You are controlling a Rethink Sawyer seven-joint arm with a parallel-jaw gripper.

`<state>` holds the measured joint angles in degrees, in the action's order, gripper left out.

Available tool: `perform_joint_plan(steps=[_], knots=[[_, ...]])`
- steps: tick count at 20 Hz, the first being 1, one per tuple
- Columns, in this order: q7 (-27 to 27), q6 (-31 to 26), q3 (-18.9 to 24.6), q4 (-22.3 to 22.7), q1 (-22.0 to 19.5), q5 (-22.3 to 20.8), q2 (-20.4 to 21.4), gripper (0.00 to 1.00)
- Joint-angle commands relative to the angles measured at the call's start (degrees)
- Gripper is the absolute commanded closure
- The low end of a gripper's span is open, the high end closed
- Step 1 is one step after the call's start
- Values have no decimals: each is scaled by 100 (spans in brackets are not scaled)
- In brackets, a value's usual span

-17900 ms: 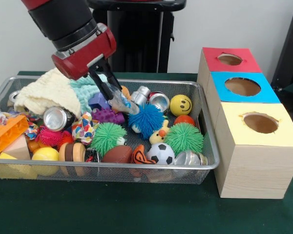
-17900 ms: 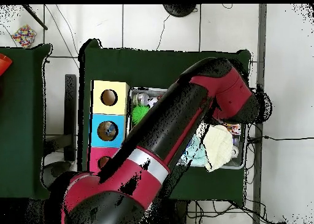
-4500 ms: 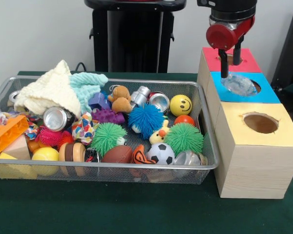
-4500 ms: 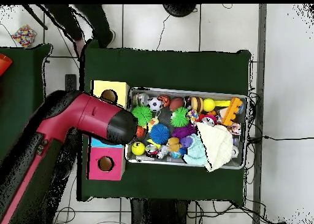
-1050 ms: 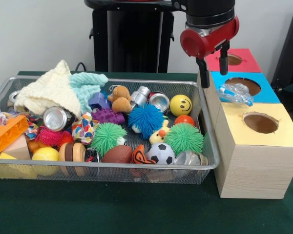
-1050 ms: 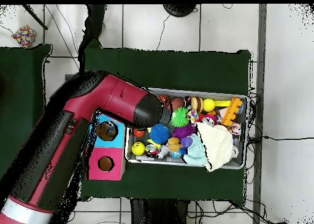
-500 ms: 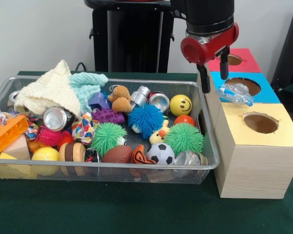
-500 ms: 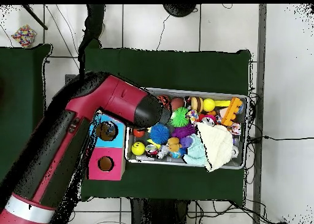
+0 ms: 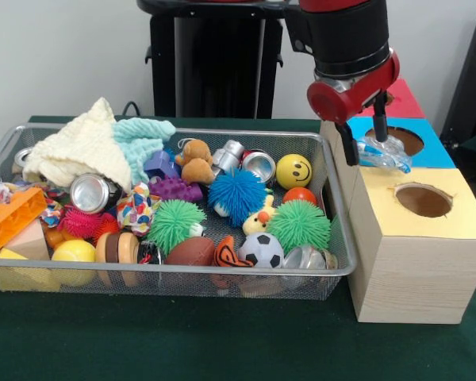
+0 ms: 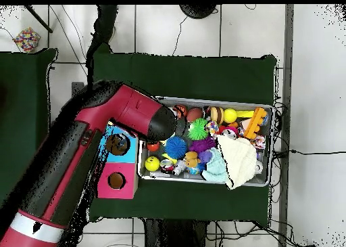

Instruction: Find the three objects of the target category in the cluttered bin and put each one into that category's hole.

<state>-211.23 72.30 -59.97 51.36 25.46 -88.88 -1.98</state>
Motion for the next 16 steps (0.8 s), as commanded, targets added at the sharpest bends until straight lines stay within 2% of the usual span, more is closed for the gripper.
perform_joint_plan(steps=[1,6,13,14,16], knots=[[-406,-288,996,-102,-200,439,-165,0],[-308,-164,991,-102,-180,342,-257,0],[-567,255,918,-266,-170,82,-387,0],[-608,300,906,-291,-169,54,-404,100],[-726,397,883,-345,-161,-25,-457,100]])
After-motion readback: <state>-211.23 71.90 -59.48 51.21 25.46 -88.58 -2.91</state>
